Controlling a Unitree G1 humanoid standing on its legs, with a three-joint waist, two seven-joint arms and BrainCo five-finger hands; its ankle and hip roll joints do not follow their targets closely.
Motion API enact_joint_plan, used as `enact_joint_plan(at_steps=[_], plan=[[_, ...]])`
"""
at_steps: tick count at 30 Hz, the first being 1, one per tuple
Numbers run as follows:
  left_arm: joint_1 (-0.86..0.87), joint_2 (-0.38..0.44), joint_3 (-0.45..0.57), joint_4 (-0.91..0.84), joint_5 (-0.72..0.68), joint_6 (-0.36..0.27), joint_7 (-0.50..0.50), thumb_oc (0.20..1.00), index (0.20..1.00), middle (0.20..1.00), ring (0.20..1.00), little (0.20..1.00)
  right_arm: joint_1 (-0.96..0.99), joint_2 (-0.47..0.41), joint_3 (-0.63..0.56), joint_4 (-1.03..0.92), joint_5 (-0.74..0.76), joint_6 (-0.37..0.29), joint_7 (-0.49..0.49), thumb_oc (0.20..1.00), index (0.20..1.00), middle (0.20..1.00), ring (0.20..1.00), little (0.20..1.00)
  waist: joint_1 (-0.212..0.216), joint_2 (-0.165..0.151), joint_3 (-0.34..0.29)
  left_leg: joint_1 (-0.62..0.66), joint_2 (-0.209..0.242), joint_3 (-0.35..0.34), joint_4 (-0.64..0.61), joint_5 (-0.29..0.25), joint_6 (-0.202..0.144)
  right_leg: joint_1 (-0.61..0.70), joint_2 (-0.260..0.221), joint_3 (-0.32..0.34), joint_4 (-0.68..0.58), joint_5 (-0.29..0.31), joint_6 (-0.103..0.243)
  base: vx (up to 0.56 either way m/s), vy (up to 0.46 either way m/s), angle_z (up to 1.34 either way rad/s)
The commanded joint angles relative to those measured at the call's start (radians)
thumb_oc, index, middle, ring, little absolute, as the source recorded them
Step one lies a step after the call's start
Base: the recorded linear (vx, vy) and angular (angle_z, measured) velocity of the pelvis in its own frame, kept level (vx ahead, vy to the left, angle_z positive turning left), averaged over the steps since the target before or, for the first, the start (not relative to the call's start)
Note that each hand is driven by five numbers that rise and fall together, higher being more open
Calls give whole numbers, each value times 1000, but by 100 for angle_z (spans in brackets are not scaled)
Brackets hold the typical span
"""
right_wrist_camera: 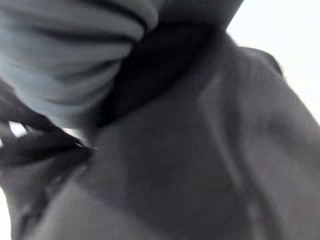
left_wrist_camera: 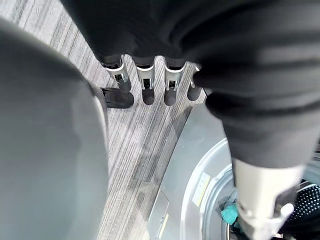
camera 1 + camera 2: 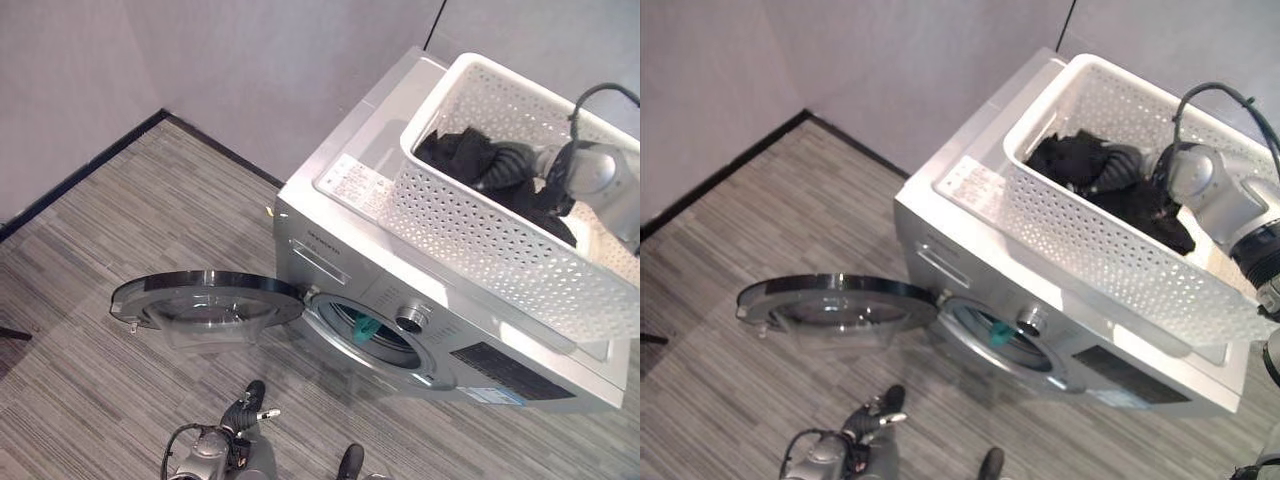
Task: Grab the laundry basket,head to the washer,open it,put in the laundry and shut it.
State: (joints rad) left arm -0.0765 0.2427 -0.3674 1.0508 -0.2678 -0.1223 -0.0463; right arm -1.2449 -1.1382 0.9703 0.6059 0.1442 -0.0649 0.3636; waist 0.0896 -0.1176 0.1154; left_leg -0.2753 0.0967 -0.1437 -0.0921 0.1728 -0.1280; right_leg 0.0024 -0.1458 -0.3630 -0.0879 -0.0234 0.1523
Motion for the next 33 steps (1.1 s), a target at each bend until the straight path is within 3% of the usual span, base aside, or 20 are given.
enact_joint_plan(at_steps=[1,7,17,33], plan=[[-5,-21,-36,78,1,-4,10,1000,1000,1000,1000,1000,-6,-12,-54,30,34,-11,-88,200,200,200,200,200,0,-14,-16,88,7,51,5,-95,34,-69,-17,31,45,33,-17,27,6,-6],[-4,-32,-31,98,32,-8,23,1000,1000,1000,1000,1000,38,-44,-306,-6,102,-67,-266,200,200,200,200,200,-19,1,-45,131,0,59,5,-123,40,-36,-24,36,49,20,-17,24,9,-2],[6,-53,-10,117,69,-2,36,1000,1000,1000,1000,1000,217,-33,-613,-163,46,-91,-430,200,200,200,200,200,-31,18,-81,168,-16,66,5,-148,57,-7,-34,43,48,15,-14,31,14,-3],[15,-54,6,110,144,15,80,1000,1000,1000,1000,1000,478,-31,-1039,-265,-322,8,-797,200,200,200,200,200,-27,40,-108,212,-34,70,5,-183,80,22,-41,68,43,10,-6,24,8,-2]])
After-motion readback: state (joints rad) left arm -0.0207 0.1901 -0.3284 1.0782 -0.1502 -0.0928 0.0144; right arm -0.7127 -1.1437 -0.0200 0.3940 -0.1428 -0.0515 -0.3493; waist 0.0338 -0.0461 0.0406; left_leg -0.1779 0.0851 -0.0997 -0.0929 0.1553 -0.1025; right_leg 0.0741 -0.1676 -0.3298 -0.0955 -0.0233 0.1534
